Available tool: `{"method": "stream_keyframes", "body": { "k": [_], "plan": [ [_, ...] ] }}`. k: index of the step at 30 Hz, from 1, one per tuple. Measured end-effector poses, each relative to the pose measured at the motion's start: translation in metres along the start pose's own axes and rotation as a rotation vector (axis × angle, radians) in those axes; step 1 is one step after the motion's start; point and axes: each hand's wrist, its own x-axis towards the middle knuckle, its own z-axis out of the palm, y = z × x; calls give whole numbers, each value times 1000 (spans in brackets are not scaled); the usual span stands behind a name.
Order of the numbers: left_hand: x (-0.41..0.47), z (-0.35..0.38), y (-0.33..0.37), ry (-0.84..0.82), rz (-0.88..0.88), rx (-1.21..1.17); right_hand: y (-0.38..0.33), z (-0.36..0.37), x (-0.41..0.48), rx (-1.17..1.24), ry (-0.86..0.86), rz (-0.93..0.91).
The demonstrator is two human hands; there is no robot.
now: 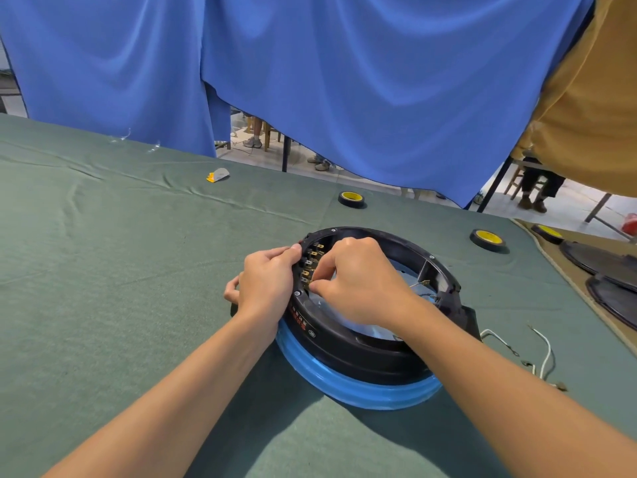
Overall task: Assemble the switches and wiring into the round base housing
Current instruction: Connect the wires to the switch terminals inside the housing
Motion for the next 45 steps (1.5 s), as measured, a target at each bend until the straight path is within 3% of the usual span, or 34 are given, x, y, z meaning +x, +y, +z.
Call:
{"method": "stream_keyframes", "body": {
  "k": [27, 36, 45],
  "plan": [
    [-2, -3, 0, -64, -40, 59, 1, 6, -2, 73, 47, -16],
    [-12, -8, -11, -167, 215, 152, 4, 9, 2, 101, 45, -3],
    [-7, -5, -15, -123, 207, 191, 3, 13, 9, 188, 7, 60]
  ]
}}
